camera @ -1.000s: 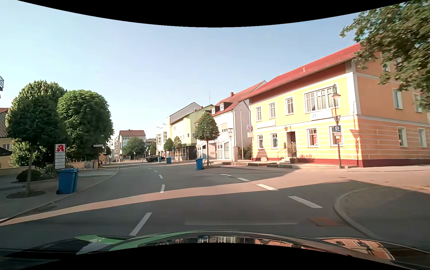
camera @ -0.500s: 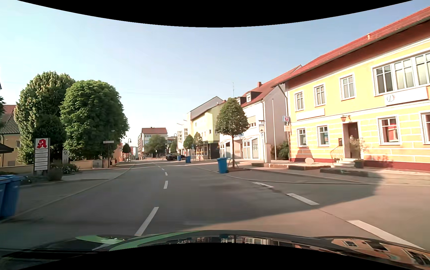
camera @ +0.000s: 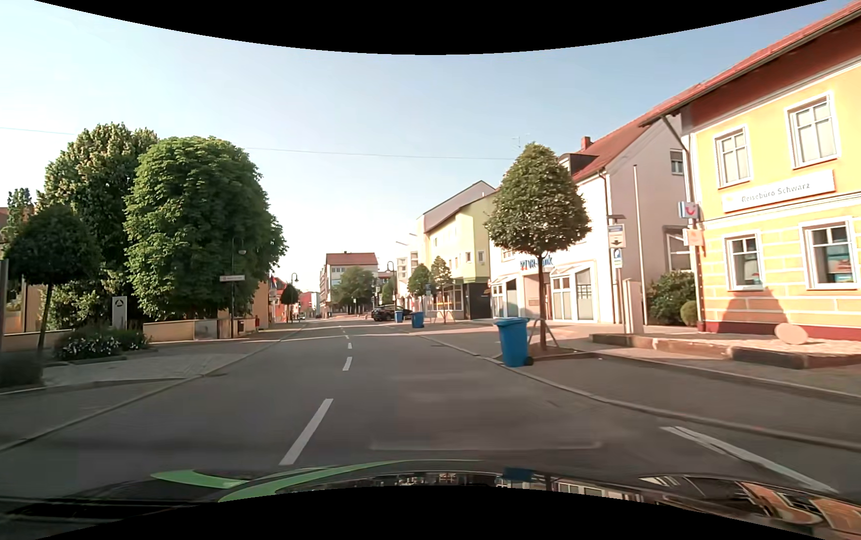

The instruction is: Follow the waypoints while adhering to traffic rules and regulations

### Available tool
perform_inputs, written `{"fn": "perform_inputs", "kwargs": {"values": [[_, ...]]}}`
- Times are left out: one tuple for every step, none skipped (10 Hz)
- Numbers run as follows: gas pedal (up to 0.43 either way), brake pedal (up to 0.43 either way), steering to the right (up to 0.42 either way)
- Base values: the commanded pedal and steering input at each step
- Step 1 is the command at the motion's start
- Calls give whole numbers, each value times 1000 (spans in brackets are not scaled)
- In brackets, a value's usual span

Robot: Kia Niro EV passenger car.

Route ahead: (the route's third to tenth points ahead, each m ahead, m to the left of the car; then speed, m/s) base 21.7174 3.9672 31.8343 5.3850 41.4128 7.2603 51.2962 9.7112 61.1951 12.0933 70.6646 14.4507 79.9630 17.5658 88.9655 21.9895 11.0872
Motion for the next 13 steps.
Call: {"fn": "perform_inputs", "kwargs": {"values": [[169, 0, -78], [169, 0, -75], [169, 0, -71], [169, 0, -67], [169, 0, -63], [169, 0, -62], [169, 0, -59], [169, 0, -52], [169, 0, -45], [169, 0, -39], [169, 0, -35], [169, 0, -30], [169, 0, -29]]}}
